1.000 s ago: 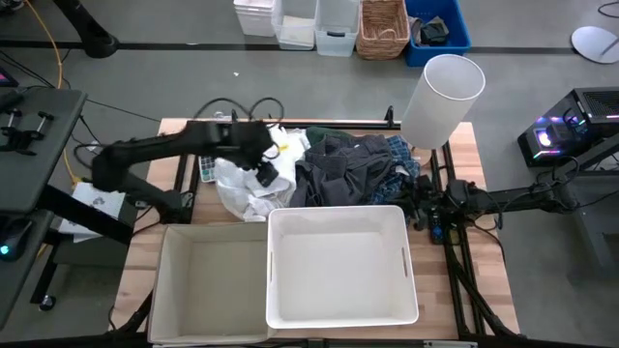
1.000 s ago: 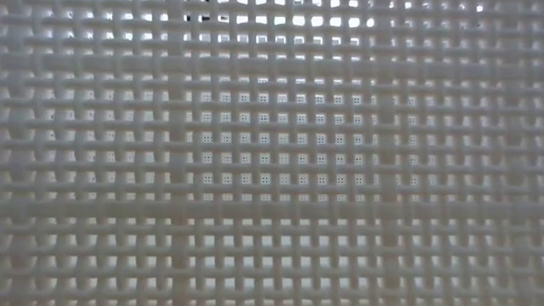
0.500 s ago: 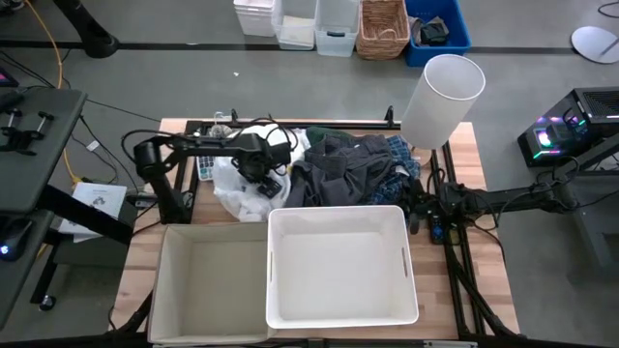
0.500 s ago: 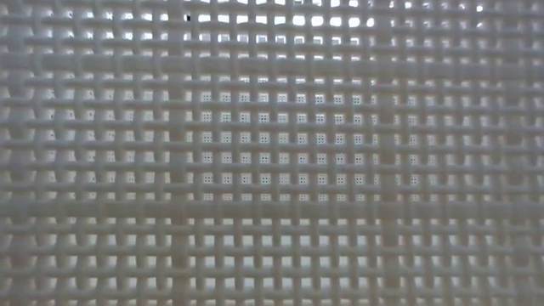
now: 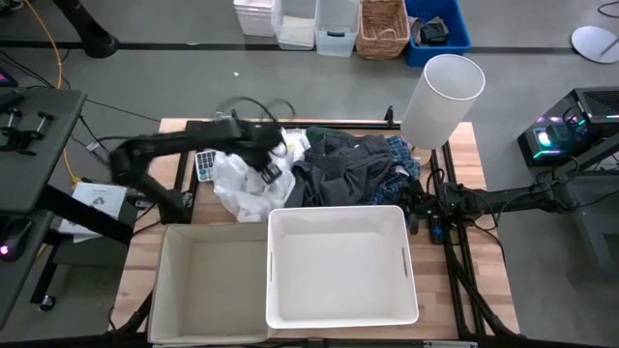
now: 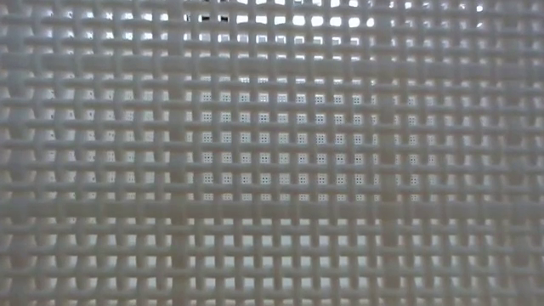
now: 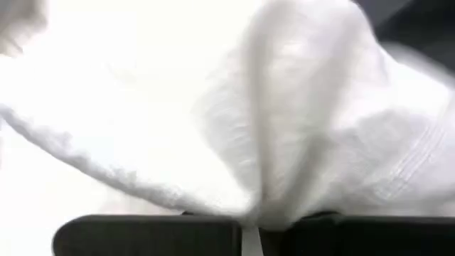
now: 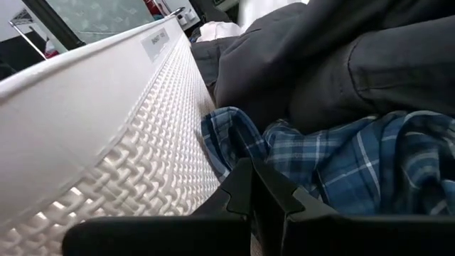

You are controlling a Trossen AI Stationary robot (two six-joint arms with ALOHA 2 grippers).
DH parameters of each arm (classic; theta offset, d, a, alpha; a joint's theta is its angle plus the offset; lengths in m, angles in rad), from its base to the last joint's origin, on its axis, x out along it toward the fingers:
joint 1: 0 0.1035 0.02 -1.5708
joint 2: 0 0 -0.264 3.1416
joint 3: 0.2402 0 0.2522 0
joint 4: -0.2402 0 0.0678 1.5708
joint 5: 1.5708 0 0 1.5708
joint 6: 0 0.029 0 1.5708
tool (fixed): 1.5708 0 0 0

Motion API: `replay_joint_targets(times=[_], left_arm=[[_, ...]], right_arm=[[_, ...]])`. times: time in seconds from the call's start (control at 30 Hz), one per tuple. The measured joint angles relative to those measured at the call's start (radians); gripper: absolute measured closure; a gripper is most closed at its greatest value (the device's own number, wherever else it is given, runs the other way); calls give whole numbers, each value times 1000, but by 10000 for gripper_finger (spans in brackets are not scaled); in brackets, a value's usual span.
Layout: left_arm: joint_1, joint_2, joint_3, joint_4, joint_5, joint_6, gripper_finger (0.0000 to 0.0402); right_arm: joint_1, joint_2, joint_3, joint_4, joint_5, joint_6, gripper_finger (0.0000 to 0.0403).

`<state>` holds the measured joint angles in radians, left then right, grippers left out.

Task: Sort clothes
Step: Put the white polo shirt into the white laundry organizer

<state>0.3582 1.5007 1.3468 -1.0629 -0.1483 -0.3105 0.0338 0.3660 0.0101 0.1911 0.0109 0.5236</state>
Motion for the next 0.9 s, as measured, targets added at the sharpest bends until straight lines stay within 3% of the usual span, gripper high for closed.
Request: replay_joint_targets(times=[0.2,0.37,0.53,0.67,0.8,0.9], left_arm=[[-68,-229,238,99,-3,111,399],[-195,-283,440,409,87,187,400],[-363,-207,670,747,262,286,401],[-474,-95,818,921,528,314,401],[-535,-2,877,927,744,264,401],[-539,27,871,817,768,195,401]], right_arm=[[0,0,0,0,0,0,402],[0,0,0,-1,0,0,402],[0,0,0,-8,0,0,402],[0,0,0,-13,0,0,402],[0,0,0,-15,0,0,402],[0,0,0,-15,0,0,402]])
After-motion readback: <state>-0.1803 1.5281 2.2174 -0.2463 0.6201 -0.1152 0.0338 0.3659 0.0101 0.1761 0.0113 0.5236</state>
